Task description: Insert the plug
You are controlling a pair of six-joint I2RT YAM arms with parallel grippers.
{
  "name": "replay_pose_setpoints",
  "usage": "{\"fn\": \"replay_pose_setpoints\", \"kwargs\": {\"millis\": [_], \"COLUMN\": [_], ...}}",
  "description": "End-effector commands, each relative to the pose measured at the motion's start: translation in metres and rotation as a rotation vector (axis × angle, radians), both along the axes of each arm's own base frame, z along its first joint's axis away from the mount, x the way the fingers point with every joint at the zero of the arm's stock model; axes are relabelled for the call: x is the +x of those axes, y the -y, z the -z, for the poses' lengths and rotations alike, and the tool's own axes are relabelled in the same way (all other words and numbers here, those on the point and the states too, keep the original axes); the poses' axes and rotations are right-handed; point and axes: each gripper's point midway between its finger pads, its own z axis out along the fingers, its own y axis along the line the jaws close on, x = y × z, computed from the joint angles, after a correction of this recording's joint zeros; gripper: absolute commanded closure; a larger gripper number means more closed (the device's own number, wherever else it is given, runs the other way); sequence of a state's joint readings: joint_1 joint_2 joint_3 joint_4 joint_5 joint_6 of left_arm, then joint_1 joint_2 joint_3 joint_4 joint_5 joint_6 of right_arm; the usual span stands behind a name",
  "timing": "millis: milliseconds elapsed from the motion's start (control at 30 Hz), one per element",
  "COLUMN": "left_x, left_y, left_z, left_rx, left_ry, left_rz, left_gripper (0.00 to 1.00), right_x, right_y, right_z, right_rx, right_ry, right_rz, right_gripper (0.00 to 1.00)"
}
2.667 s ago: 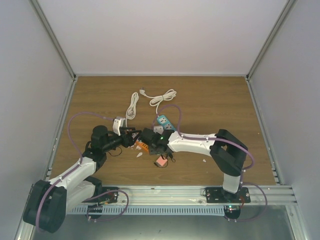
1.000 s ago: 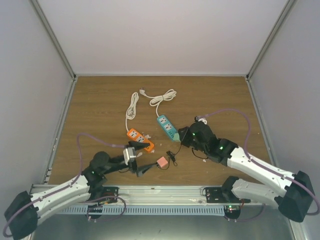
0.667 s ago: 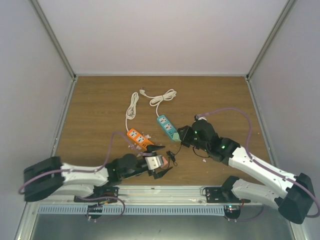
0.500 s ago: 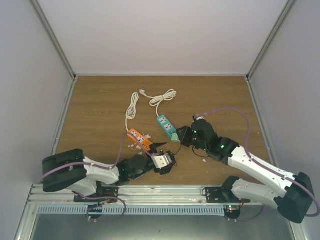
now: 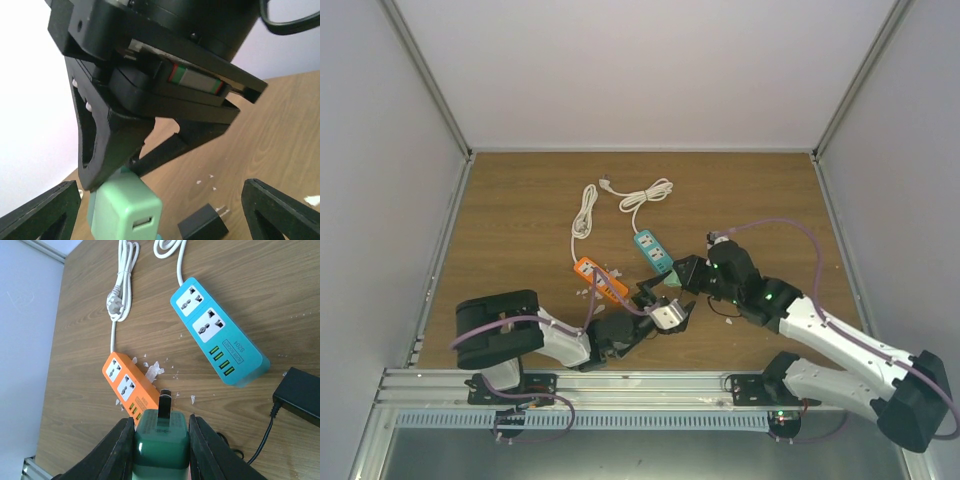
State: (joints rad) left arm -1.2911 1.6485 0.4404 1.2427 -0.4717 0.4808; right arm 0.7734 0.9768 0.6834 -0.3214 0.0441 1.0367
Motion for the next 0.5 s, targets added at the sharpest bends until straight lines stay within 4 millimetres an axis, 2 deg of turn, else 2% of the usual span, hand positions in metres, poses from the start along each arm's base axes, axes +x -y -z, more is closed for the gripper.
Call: {"fn": "replay_pose_setpoints", "kwargs": {"millis": [0, 200, 467], "left_x": [0.013, 0.024, 0.028], "left_y": [0.003, 0.005, 0.005], "left_z": [-0.022, -0.023, -0.017], "left_rx": [-0.087, -0.095, -0.087], "left_ry": [0.034, -0.014, -0.039], "left_rz": [-0.09, -0.149, -0.155], "left_gripper": [0.1, 0.15, 0.21], "right_x": [0.0, -0.003, -0.005], "right_y": [0.001, 0.004, 0.011], "right_z": [-0.009, -0.014, -0.02], "right_rx": [0.026, 0.035, 0.037], "right_ry": [0.035, 0.047, 0.063], "right_rz": [-0.02, -0.019, 0.0], "right_gripper": [0.87, 0.87, 0.87]}}
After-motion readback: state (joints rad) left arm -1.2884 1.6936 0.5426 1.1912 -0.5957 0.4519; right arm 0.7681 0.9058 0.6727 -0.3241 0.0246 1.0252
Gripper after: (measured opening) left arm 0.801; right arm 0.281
